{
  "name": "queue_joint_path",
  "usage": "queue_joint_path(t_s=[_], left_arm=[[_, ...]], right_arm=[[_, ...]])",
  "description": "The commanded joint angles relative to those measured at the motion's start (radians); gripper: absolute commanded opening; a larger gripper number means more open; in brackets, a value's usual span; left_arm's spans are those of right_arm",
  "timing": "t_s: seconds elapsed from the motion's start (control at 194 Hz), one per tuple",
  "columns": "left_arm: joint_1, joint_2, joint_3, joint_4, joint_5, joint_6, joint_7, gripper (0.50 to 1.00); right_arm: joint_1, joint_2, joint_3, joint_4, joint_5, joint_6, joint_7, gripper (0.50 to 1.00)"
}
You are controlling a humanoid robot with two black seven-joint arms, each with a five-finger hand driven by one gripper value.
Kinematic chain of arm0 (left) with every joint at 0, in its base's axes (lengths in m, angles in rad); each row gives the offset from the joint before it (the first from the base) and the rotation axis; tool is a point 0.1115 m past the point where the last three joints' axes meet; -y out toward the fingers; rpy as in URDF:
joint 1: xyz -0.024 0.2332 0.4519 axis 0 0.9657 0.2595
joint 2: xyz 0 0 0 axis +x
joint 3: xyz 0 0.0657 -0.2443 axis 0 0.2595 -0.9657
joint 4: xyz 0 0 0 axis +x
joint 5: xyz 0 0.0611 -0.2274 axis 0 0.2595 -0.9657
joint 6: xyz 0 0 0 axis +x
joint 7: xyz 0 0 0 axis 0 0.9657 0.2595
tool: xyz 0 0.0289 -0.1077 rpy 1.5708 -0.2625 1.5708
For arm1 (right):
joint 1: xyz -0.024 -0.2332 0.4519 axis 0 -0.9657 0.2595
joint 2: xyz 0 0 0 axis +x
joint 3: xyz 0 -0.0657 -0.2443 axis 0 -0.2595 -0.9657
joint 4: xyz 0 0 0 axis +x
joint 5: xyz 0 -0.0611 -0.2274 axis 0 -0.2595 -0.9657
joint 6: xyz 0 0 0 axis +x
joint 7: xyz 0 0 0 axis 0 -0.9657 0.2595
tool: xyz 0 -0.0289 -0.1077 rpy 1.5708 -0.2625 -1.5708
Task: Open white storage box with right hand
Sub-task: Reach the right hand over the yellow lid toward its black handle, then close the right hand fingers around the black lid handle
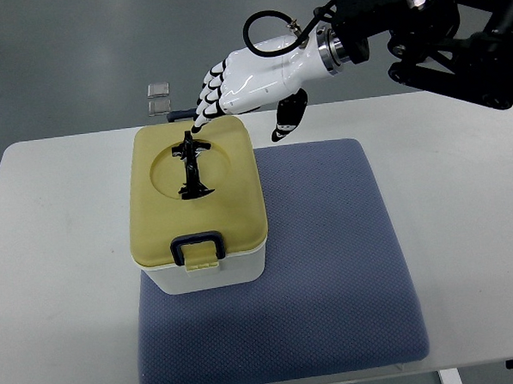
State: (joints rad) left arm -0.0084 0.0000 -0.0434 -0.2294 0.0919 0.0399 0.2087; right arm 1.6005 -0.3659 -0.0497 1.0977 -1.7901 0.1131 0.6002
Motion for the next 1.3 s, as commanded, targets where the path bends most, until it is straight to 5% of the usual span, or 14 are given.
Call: queue_joint_path(t_s=[0.0, 0.596, 0.91, 1.013, 1.136, 1.296], left_arm=[[0.001, 0.000, 0.002, -0.002, 0.000, 0.000, 0.001, 1.000], [0.001, 0.000, 0.000, -0.002, 0.000, -0.002, 0.000, 1.000], [0.001, 0.000, 0.000, -0.001, 0.000, 0.000, 0.000, 1.000], [0.001, 0.000, 0.000, 0.001, 0.000, -0.002, 0.000, 1.000], [0.001, 0.000, 0.000, 0.001, 0.000, 0.000, 0.000, 1.000], [0.001, 0.000, 0.000, 0.001, 0.000, -0.002, 0.000, 1.000]], right_arm=[[-0.002, 0.025, 0.008, -0.013, 0.001, -0.021, -0.004, 0.924], [-0.047, 0.168, 0.010, -0.125, 0.003, -0.095, -0.007, 0.901], [-0.074, 0.226, 0.010, -0.168, 0.003, -0.127, -0.017, 0.827], [-0.076, 0.231, 0.010, -0.180, 0.003, -0.127, -0.017, 0.731], [-0.076, 0.232, 0.010, -0.180, 0.003, -0.127, -0.017, 0.509], [-0.074, 0.231, 0.010, -0.179, 0.003, -0.127, -0.017, 0.500]])
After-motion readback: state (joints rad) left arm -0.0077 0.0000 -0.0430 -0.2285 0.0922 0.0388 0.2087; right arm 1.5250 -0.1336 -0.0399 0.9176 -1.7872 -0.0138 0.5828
